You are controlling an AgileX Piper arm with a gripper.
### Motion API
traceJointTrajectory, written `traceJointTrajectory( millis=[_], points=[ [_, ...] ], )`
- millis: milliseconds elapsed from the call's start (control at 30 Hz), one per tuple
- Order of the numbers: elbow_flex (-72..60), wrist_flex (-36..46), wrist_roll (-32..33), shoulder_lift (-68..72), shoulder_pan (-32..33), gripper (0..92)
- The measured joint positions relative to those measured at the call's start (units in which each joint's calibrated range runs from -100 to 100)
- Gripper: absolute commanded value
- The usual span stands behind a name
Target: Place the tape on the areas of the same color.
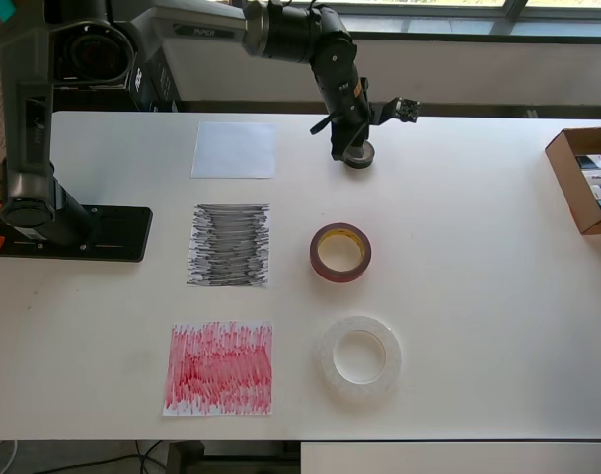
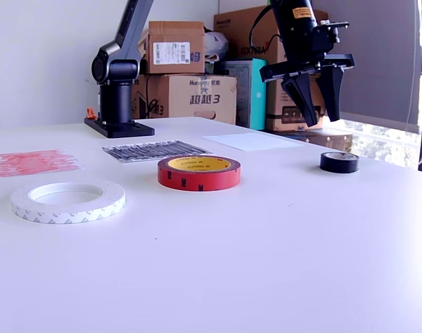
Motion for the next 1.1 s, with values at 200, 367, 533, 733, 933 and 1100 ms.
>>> traceJointTrajectory(
  millis=[200, 367, 533, 733, 933, 1100],
  points=[
    [0.00, -0.12, -0.53, 3.36, -0.17, 46.0],
    [0.00, -1.76, -2.19, 4.66, -0.70, 45.9],
    [0.00, -3.94, -3.54, 4.66, -0.70, 45.9],
    [0.00, -4.07, -5.05, 5.74, -0.70, 45.9],
    [0.00, -5.17, -5.24, 5.74, -0.49, 45.9],
    [0.00, -5.17, -5.24, 5.74, 0.18, 45.9]
  ],
)
